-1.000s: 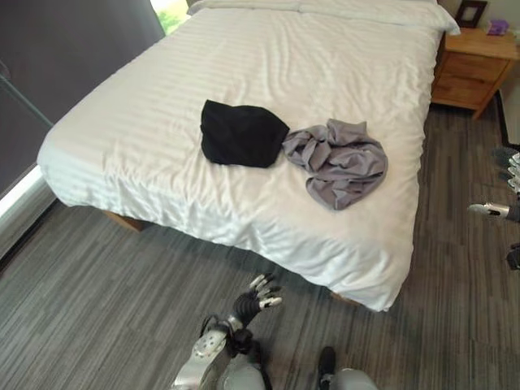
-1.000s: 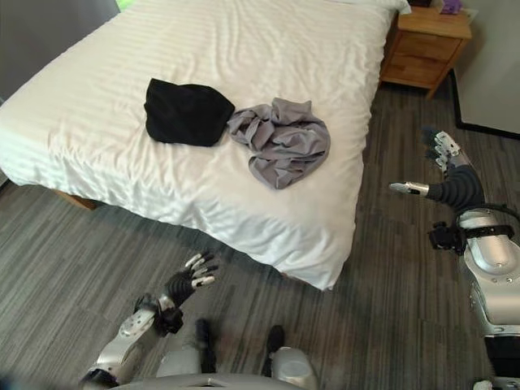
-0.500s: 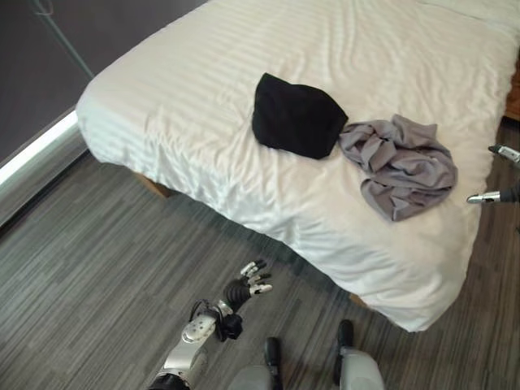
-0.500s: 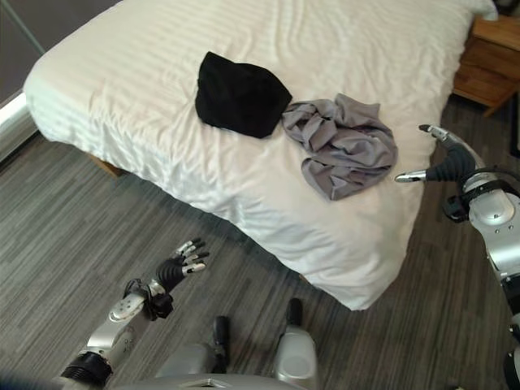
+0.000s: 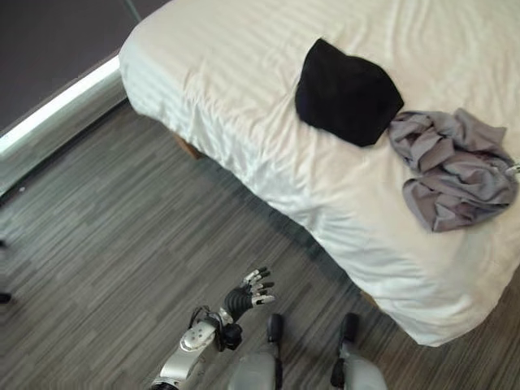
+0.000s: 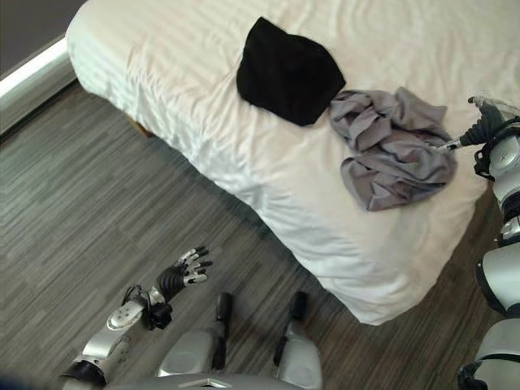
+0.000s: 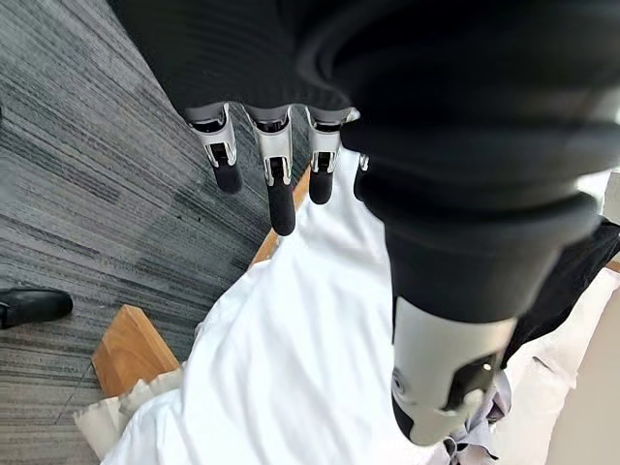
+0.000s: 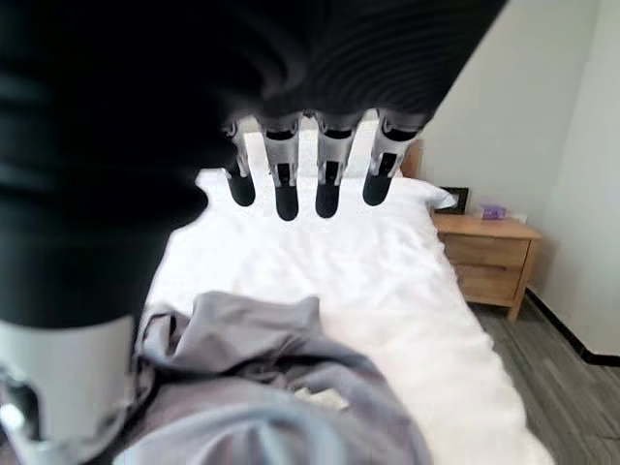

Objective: Pick up bed clothes into laundry basket.

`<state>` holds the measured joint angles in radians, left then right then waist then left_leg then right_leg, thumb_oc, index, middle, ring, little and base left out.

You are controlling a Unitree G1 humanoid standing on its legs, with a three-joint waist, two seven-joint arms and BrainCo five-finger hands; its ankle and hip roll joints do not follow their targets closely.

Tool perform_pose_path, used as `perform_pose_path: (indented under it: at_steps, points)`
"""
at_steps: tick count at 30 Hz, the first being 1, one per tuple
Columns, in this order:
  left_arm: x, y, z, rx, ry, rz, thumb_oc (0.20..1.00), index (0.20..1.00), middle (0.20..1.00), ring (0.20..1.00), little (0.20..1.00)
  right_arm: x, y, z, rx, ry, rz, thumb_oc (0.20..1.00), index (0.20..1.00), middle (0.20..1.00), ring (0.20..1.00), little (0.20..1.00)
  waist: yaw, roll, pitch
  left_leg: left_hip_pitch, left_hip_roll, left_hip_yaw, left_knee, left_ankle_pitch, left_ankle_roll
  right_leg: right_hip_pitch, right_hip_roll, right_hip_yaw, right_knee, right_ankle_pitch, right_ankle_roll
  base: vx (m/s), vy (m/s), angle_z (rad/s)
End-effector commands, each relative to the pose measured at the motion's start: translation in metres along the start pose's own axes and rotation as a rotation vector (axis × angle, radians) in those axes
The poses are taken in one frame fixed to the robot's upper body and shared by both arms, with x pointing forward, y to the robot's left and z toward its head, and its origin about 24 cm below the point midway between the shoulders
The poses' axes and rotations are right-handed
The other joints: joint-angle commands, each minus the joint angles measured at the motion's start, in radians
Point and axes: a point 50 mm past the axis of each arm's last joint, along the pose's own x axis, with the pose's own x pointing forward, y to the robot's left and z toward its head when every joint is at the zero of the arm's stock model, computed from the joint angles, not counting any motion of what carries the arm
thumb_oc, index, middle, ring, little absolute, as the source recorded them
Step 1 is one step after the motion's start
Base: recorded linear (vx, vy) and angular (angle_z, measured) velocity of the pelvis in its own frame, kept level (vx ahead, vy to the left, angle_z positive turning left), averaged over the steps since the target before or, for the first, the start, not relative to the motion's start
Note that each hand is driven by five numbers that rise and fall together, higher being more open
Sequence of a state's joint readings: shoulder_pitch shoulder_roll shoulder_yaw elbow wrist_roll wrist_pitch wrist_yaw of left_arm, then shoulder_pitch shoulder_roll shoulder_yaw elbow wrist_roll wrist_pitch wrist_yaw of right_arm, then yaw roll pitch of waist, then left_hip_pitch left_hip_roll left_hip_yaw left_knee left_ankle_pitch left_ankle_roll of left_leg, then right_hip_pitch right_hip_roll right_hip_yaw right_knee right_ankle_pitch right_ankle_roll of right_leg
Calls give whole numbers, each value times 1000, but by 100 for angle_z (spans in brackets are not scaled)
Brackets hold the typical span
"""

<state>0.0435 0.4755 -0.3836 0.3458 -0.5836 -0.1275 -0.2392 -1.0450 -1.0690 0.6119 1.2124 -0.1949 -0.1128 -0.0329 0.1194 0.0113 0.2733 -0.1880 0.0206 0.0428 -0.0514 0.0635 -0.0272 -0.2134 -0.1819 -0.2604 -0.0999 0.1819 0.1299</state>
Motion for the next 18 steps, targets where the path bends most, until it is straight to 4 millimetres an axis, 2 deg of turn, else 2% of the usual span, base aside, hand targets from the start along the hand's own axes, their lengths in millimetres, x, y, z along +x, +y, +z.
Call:
perform_pose_path:
  at_steps: [1,2,3,4,5,6,8,12,14,15,16,17,18]
  points:
    - [6,-7,38,21,-176,-40,1000,1000,1000,1000,1000,2,-25,0,55,34,-107,1000,1000,1000,1000,1000,15,-27,62,-25,61,66,-24,74,-72,11,-51,68,15,14,57,-9,3,11]
    - [7,-10,38,4,-182,-46,1000,1000,1000,1000,1000,1,-23,-5,63,54,-103,1000,1000,1000,1000,1000,19,-17,68,-35,61,63,-31,80,-74,1,-52,66,13,14,57,-50,-5,13]
    - [8,-19,46,-32,-225,-82,1000,1000,1000,1000,1000,0,-8,-13,91,99,-85,1000,1000,1000,1000,1000,35,13,94,-80,63,54,-36,90,-80,-44,-52,65,13,20,64,-78,-9,18]
    - [8,-23,52,-30,-247,-98,1000,1000,1000,1000,1000,-2,-4,-20,113,127,-84,1000,1000,1000,1000,1000,41,27,101,-107,64,52,-36,96,-83,-70,-55,65,13,26,67,-138,-32,2]
    - [11,-30,62,-35,-292,-121,1000,1000,1000,1000,1000,-4,8,-28,198,164,-82,1000,1000,1000,1000,1000,55,54,120,-160,68,52,-36,107,-92,-121,-63,70,13,33,74,-88,-20,10]
    - [11,-30,62,-34,-291,-122,1000,1000,1000,1000,1000,-5,9,-29,199,166,-81,1000,1000,1000,1000,1000,58,52,115,-165,68,52,-36,108,-92,-126,-63,71,13,34,74,-70,-30,0]
    - [15,-39,68,-53,-320,-154,1000,1000,1000,1000,1000,-6,21,-31,270,192,-63,1000,1000,1000,1000,1000,62,74,132,-194,72,53,-36,117,-98,-156,-63,77,13,37,75,-12,-30,6]
    - [21,-51,66,-109,-330,-174,1000,1000,1000,1000,1000,-10,61,-27,303,210,51,1000,1000,1000,1000,1000,64,97,158,-214,74,54,-36,122,-101,-181,-60,88,13,44,72,7,2,-1]
    - [22,-52,65,-117,-328,-175,1000,1000,1000,1000,1000,-12,69,-26,321,217,66,1000,1000,1000,1000,1000,62,99,161,-213,72,58,-36,121,-99,-184,-58,89,13,45,71,27,14,-5]
    - [23,-53,65,-118,-328,-172,1000,1000,1000,1000,1000,-13,79,-22,375,214,80,815,815,815,815,815,55,96,163,-206,72,65,-36,118,-98,-185,-56,97,13,45,70,54,17,-9]
    - [27,-52,71,-112,-355,-159,1000,1000,1000,1000,1000,-11,85,-6,618,146,67,200,200,200,200,200,33,83,168,-182,76,74,-36,108,-99,-170,-52,106,13,39,68,59,18,-14]
    - [29,-51,73,-112,-361,-148,1000,1000,1000,1000,1000,-10,83,0,722,119,40,200,200,200,200,200,23,75,168,-180,76,77,-36,108,-98,-172,-52,108,13,41,67,40,16,-21]
    - [31,-48,76,-114,-374,-117,1000,1000,1000,1000,1000,-10,81,15,965,51,-15,200,200,200,200,200,1,61,173,-165,76,81,-36,101,-98,-165,-50,114,13,41,66,5,8,-19]
